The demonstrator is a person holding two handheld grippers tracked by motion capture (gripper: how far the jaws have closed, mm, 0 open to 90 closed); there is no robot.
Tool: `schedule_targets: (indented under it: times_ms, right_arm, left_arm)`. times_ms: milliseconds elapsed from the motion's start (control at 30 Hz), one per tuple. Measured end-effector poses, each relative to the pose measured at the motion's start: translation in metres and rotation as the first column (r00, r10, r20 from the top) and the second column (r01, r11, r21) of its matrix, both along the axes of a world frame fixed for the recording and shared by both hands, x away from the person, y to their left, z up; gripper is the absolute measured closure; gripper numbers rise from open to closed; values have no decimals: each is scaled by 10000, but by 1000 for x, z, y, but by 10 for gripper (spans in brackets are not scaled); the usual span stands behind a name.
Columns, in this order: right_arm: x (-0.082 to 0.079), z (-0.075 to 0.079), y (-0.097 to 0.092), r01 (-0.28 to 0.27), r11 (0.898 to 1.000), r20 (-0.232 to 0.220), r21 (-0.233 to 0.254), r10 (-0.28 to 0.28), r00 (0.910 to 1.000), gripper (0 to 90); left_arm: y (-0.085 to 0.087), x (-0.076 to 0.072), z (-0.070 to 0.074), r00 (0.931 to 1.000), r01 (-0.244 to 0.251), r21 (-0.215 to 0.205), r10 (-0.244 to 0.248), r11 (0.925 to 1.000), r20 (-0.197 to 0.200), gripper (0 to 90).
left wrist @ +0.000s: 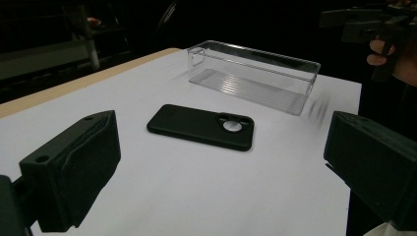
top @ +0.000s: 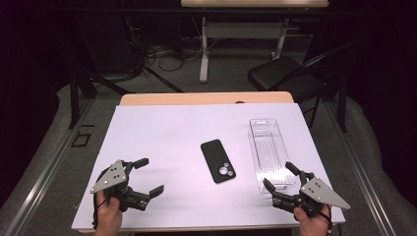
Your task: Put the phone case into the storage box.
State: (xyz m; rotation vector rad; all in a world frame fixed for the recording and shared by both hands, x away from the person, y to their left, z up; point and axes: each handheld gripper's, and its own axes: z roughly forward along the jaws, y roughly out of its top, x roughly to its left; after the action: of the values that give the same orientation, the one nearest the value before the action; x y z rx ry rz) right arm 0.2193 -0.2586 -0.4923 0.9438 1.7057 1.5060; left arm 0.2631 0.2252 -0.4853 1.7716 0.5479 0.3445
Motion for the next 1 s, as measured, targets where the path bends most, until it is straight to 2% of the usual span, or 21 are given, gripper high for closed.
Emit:
schedule_targets:
  times_ms: [100, 133, 333, 367, 467, 633, 1000]
  right_arm:
    - [-1, 0, 1, -37, 10000, -35, -72, 37, 10000, 140]
    - [-1, 0, 1, -37, 10000, -35, -72, 37, 10000, 140]
    - [-2, -3, 1, -53, 9999, -89, -106, 52, 9999, 139]
    - [-2, -4, 1, -15, 10000, -117, -95, 14, 9999, 140]
    - [-2, -5, 1, -23, 9999, -193, -154, 20, 9998, 140]
    - [-3, -6, 3, -63, 9999, -214, -120, 60, 9998, 140]
    - [-2, -8, 3, -73, 9999, -455, -100, 68, 9989, 140]
  left_arm:
    - [0, 0, 0, 10000, -20, -37, 19, 10000, -28, 9]
    - [-2, 2, 0, 9986, -276, -132, 269, 9995, -464, 9]
    - [-2, 2, 0, 9986, -276, -132, 269, 9995, -464, 9]
    - [-5, 9, -1, 9926, -523, -356, 480, 9980, -1118, 9]
    - [-8, 13, -3, 9857, -530, -244, 484, 9983, -1615, 8]
    - [-12, 18, -4, 9781, -429, -263, 366, 9987, -2047, 6]
    - [-22, 22, -2, 9742, -565, 208, 597, 9982, -2176, 7]
